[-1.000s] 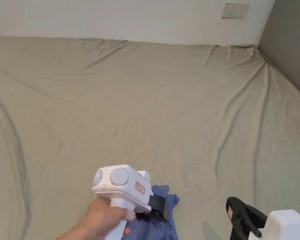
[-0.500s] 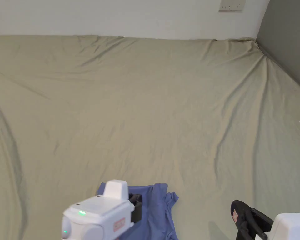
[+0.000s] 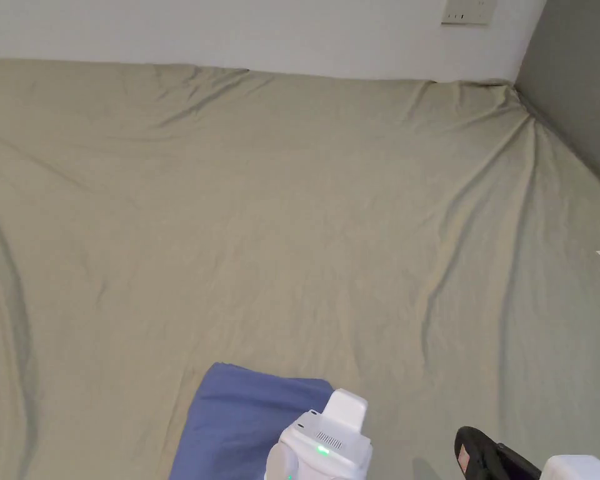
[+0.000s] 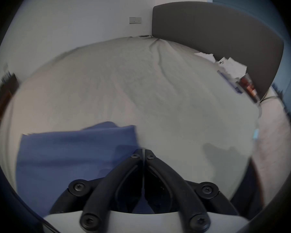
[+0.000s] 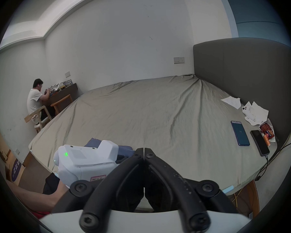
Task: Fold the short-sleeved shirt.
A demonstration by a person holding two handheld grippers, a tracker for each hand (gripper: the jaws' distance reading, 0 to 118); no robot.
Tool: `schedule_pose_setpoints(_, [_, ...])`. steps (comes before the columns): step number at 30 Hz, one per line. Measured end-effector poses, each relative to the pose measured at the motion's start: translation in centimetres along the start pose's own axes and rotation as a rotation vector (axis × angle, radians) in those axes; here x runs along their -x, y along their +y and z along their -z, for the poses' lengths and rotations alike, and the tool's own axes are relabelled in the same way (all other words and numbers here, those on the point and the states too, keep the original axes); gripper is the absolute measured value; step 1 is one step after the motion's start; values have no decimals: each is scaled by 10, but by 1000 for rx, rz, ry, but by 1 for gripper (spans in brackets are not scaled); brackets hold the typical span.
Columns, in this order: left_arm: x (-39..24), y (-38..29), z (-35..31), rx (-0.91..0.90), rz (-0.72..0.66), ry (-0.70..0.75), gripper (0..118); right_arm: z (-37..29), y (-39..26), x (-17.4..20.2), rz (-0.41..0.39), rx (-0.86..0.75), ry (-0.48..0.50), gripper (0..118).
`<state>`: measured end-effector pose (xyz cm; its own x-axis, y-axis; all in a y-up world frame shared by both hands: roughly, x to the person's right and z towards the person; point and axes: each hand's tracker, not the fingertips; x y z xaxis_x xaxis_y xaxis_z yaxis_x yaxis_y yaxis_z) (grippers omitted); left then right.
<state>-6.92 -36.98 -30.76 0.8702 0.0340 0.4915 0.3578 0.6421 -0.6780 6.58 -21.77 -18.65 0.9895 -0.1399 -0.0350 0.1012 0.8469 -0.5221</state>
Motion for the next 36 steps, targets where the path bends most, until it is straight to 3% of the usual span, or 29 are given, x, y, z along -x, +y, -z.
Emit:
schedule_pose_setpoints(3, [3,5,-26,-9,-170,-216,2,3,6,2,-15,-16,-4,0])
schedule_pose_setpoints(6, [20,6,-80,-99,-256,-283,2,11,14,8,-37,-18,11,0])
schedule_pose_setpoints(12, [103,-26,-167,-145,-429,-237,2,81,-5,56,-211,129,198,0])
schedule_pose_setpoints(16, [148,-48,-195,-151,-465,-142,2,142,-49,89,-232,299,314,0])
schedule_pose_setpoints(19, [168,-56,-201,-151,-495,-108,3,169,-76,97,-316,390,248,0])
schedule_pose_setpoints(22, [190,-57,-194,-134,-596,-151,24,177,-91,89,-359,339,276,0])
schedule_pose_setpoints(24, [210,-52,-178,-86,-669,-264,35,174,-87,86,-380,340,291,0])
schedule_pose_setpoints(25, [220,-51,-166,-66,-679,-305,49,174,-86,86,-411,338,299,0])
schedule_pose_setpoints(26, [228,-49,-154,-55,-704,-330,63,175,-87,85,-413,338,302,0])
schedule_pose_setpoints(27, [234,-46,-138,-14,-701,-284,68,177,-88,82,-399,339,308,0])
schedule_pose_setpoints(28, [238,-42,-123,28,-688,-236,68,176,-86,80,-378,337,320,0])
schedule_pose_setpoints(30, [248,-43,-96,75,-640,-278,68,175,-88,73,-340,325,346,0])
schedule_pose_setpoints(31, [252,-40,-84,136,-697,-263,68,176,-89,70,-308,321,359,0])
schedule_pose_setpoints(33, [258,-42,-69,176,-724,-327,63,176,-90,65,-271,324,369,0])
schedule_pose_setpoints(35, [262,-40,-63,210,-792,-431,45,176,-90,63,-255,328,373,0])
schedule_pose_setpoints(36, [265,-39,-62,206,-830,-494,46,177,-89,64,-256,329,373,0])
